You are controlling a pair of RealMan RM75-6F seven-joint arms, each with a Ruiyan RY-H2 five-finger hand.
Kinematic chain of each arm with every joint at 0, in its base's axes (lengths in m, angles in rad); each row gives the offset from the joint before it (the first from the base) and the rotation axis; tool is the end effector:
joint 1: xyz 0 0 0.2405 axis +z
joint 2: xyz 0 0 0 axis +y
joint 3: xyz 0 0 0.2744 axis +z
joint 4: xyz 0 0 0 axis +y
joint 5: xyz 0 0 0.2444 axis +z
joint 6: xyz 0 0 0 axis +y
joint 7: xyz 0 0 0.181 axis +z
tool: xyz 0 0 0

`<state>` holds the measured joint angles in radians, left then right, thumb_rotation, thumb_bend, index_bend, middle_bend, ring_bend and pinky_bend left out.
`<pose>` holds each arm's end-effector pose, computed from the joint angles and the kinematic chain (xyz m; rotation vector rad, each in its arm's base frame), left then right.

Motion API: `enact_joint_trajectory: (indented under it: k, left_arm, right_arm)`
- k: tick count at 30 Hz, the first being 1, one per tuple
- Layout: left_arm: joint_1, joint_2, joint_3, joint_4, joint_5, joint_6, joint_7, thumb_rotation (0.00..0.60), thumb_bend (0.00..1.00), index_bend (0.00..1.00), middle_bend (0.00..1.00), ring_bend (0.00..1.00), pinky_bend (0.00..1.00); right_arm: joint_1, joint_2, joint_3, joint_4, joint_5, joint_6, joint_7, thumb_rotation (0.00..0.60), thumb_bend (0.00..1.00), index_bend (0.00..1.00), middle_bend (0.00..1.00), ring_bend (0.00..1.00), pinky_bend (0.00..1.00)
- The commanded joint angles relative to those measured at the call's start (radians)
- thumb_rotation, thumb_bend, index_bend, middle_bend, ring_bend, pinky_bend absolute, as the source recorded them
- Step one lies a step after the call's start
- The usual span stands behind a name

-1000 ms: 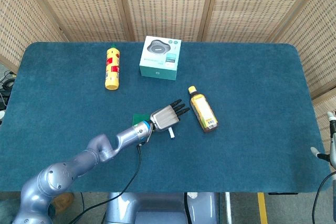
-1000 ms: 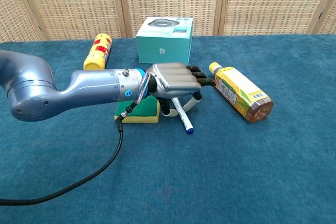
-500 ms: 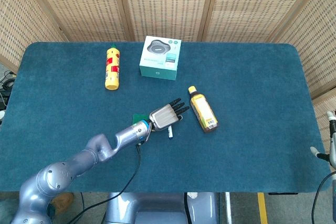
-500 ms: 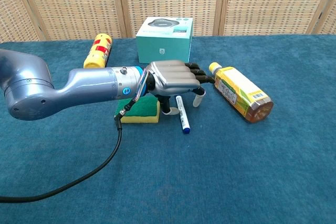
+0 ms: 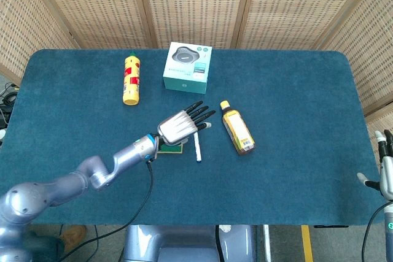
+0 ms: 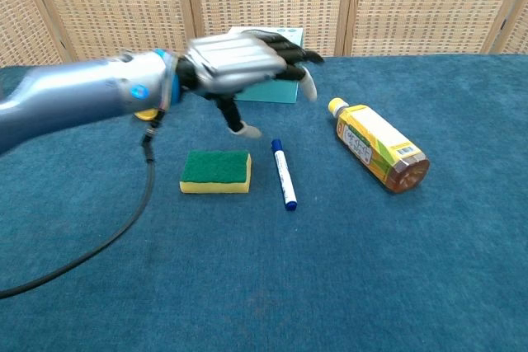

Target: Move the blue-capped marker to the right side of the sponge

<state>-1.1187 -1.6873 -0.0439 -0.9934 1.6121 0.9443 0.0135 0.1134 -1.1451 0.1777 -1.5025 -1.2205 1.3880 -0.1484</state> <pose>-0.0418 0.4508 -0.1014 -2.2959 -0.1979 -1.0597 -0.3944 -0.2590 0.1694 1.1872 -0.8373 0.6641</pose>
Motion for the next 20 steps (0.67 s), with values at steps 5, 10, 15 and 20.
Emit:
enact_joint_trajectory:
  k: [5, 10, 15, 20]
  left_arm:
    - [0.378, 0.395, 0.013, -0.535, -0.239, 0.280, 0.091, 0.600, 0.08, 0.00, 0.00, 0.00, 0.00]
    - [0.586, 0.492, 0.075, -0.620, -0.260, 0.481, 0.060, 0.600, 0.08, 0.00, 0.00, 0.00, 0.00]
    - [0.754, 0.540, 0.132, -0.642, -0.276, 0.632, 0.067, 0.600, 0.08, 0.00, 0.00, 0.00, 0.00]
    - [0.807, 0.553, 0.136, -0.642, -0.273, 0.634, 0.023, 0.600, 0.08, 0.00, 0.00, 0.00, 0.00]
  right_arm:
    - [-0.003, 0.014, -0.006, -0.019, -0.020, 0.009, 0.010, 0.600, 0.00, 0.02, 0.00, 0.00, 0.00]
    - [-0.005, 0.020, -0.008, -0.027, -0.042, 0.023, 0.022, 0.600, 0.00, 0.02, 0.00, 0.00, 0.00]
    - [-0.009, 0.026, -0.015, -0.043, -0.076, 0.046, 0.027, 0.600, 0.00, 0.02, 0.00, 0.00, 0.00]
    - [-0.012, 0.033, -0.020, -0.060, -0.099, 0.062, 0.027, 0.600, 0.00, 0.02, 0.00, 0.00, 0.00]
